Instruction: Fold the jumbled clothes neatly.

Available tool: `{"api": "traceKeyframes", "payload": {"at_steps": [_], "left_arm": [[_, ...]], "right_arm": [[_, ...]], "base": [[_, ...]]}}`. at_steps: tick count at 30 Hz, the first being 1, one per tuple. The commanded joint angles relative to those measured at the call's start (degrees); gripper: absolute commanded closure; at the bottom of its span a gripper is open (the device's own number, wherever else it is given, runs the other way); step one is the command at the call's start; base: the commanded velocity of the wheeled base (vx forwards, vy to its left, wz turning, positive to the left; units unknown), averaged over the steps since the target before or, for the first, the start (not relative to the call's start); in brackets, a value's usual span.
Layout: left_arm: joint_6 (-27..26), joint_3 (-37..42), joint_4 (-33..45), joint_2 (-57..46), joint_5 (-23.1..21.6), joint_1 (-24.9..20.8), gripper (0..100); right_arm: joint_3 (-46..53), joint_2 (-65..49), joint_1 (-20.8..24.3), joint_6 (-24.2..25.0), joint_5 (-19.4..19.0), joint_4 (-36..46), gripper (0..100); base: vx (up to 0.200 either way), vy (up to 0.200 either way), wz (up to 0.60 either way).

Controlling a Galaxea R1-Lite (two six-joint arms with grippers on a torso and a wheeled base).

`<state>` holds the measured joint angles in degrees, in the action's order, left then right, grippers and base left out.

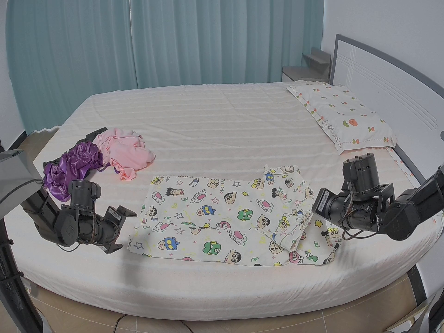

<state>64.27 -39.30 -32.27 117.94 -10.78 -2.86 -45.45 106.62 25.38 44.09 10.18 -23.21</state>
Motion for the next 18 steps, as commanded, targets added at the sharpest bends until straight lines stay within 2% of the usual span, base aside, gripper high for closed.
{"api": "traceKeyframes", "payload": {"at_steps": [1,18], "left_arm": [[-0.1,1.4,-1.6,0.0,0.1,-0.9,0],[-0.2,1.6,-1.9,0.1,0.1,-1.0,0]], "right_arm": [[-1.5,-0.4,0.6,0.1,-0.2,3.6,100],[11.2,2.9,2.4,-0.7,0.3,3.5,100]], "base": [[0.0,0.0,0.0],[0.0,0.0,0.0]]}}
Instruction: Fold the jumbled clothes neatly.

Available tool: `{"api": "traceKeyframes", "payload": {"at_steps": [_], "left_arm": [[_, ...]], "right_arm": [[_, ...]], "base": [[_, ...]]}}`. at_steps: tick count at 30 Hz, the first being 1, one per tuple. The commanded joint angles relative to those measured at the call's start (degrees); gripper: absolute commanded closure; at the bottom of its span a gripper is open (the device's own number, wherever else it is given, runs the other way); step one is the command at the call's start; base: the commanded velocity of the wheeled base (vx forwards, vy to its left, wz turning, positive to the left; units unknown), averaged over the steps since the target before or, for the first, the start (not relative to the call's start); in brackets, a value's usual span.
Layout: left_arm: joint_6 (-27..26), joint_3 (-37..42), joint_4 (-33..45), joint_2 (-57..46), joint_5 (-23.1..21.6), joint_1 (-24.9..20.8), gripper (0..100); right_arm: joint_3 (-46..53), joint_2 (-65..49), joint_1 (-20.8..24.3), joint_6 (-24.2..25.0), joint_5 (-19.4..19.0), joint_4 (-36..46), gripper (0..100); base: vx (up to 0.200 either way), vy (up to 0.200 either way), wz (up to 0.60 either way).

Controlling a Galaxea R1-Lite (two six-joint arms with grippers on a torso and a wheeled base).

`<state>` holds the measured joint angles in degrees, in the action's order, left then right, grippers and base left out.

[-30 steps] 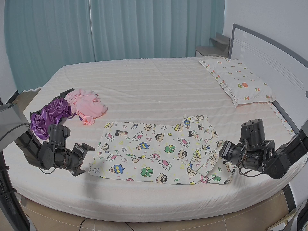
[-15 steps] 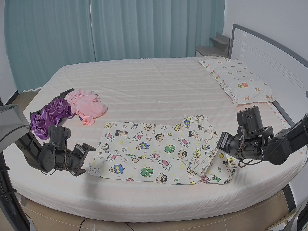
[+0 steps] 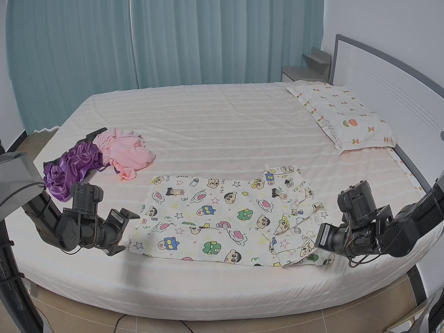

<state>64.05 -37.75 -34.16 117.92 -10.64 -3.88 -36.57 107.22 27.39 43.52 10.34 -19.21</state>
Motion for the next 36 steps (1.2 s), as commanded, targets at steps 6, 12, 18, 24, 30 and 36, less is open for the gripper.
{"api": "traceKeyframes", "payload": {"at_steps": [6,12,18,24,30,36], "left_arm": [[0.0,0.0,0.0,0.1,0.0,0.0,0],[0.0,0.0,0.0,0.1,0.0,0.0,0],[0.1,0.0,0.0,0.2,0.0,0.0,0],[0.1,0.0,0.0,0.1,0.0,0.0,0],[0.0,0.0,0.0,0.2,0.0,0.0,0],[-0.1,0.0,0.0,0.4,0.0,0.0,0]], "right_arm": [[7.5,1.1,1.6,-0.6,0.3,-6.3,0],[8.7,-0.3,0.6,-3.2,0.5,-7.1,0],[6.8,-1.7,0.3,-3.1,-3.0,-13.9,0],[4.9,8.6,2.1,-2.7,-9.5,-21.1,0],[3.4,15.9,5.2,-1.5,-9.5,-24.7,0],[2.3,18.8,6.5,-1.6,-9.0,-25.1,0]], "base": [[0.0,0.0,0.0],[0.0,0.0,0.0],[0.0,0.0,0.0],[0.0,0.0,0.0],[0.0,0.0,0.0],[0.0,0.0,0.0]]}}
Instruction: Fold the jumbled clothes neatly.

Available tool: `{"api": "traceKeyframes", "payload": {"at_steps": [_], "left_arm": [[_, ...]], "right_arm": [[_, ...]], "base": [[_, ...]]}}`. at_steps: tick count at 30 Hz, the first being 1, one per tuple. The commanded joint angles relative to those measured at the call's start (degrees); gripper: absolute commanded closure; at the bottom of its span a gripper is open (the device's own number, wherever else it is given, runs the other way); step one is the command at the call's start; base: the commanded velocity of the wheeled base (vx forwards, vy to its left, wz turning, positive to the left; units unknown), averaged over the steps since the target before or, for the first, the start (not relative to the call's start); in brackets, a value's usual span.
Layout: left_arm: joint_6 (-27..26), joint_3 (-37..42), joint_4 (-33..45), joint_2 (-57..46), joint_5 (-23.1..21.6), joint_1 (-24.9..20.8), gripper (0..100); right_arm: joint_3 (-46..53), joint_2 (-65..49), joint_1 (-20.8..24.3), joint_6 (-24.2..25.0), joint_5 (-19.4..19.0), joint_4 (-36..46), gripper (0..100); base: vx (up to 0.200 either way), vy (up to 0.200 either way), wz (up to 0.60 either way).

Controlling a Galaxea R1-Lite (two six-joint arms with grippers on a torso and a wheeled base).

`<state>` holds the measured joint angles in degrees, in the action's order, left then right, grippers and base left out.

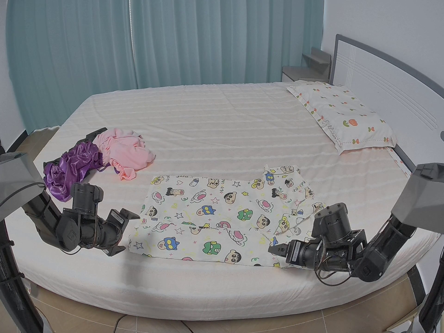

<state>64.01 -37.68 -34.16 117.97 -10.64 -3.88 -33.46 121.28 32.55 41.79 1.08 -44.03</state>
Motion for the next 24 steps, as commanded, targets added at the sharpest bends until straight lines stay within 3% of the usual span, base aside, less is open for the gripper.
{"api": "traceKeyframes", "payload": {"at_steps": [1,9,13,17,24], "left_arm": [[0.0,0.0,0.0,0.3,0.0,0.0,0],[0.0,0.0,0.0,0.4,0.0,0.0,0],[0.0,0.1,0.0,0.4,0.0,0.0,0],[0.0,0.1,0.0,0.4,0.0,0.0,0],[0.0,0.0,0.0,0.5,0.0,0.0,0]], "right_arm": [[-0.9,4.9,1.4,0.1,0.3,-0.3,0],[-1.8,6.9,2.4,0.1,1.3,-0.3,0],[-1.2,6.6,4.4,0.2,5.2,-0.3,0],[-0.6,6.9,6.6,0.5,6.5,-0.3,0],[-3.3,9.4,5.8,0.6,8.8,-3.3,0]], "base": [[0.0,0.0,0.0],[0.0,0.0,0.0],[0.0,0.0,0.0],[0.0,0.0,0.0],[0.0,0.0,0.0]]}}
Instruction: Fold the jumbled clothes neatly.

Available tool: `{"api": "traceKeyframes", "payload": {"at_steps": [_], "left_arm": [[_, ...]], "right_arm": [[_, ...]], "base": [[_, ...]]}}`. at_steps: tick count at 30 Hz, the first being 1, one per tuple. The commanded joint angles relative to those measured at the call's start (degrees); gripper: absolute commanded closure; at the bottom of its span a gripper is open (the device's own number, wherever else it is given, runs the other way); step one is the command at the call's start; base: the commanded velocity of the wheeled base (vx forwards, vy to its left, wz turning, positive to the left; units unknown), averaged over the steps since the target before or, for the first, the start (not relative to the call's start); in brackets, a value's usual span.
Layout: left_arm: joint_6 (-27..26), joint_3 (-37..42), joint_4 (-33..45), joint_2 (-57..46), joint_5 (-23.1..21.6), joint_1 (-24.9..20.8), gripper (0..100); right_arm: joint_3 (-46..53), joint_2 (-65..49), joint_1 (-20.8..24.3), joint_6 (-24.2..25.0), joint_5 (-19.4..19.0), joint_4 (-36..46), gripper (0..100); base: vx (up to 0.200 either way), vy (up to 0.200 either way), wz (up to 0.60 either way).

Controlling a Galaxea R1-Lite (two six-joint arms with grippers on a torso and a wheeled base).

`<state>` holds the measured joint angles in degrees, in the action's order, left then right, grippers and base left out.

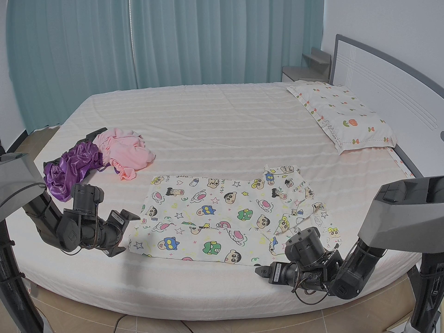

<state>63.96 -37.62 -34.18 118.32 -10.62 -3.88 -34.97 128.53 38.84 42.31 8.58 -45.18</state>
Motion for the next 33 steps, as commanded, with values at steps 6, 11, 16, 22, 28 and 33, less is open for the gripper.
{"api": "traceKeyframes", "payload": {"at_steps": [6,11,16,22,28,33], "left_arm": [[0.0,-0.1,0.0,0.2,0.0,0.0,0],[0.0,0.0,0.0,0.2,0.1,0.0,0],[0.0,0.0,0.0,0.2,0.1,0.0,0],[0.0,-0.1,0.0,0.2,0.1,0.0,0],[0.0,-0.1,0.0,0.2,0.1,0.0,0],[0.1,0.0,0.0,-0.8,-0.1,0.0,0]], "right_arm": [[-0.4,2.8,0.0,0.0,3.9,-7.9,0],[1.1,2.7,0.7,0.0,3.9,-12.5,0],[4.4,1.9,2.7,-0.3,4.3,-18.1,0],[7.1,-0.8,3.1,-0.8,5.9,-19.9,0],[10.1,0.1,4.2,-1.4,3.4,-19.9,0],[12.0,-2.9,4.1,-1.4,3.2,-20.9,0]], "base": [[0.0,0.0,0.0],[0.0,0.0,0.0],[0.0,0.0,0.0],[0.0,0.0,0.0],[0.0,0.0,0.0],[0.0,0.0,0.0]]}}
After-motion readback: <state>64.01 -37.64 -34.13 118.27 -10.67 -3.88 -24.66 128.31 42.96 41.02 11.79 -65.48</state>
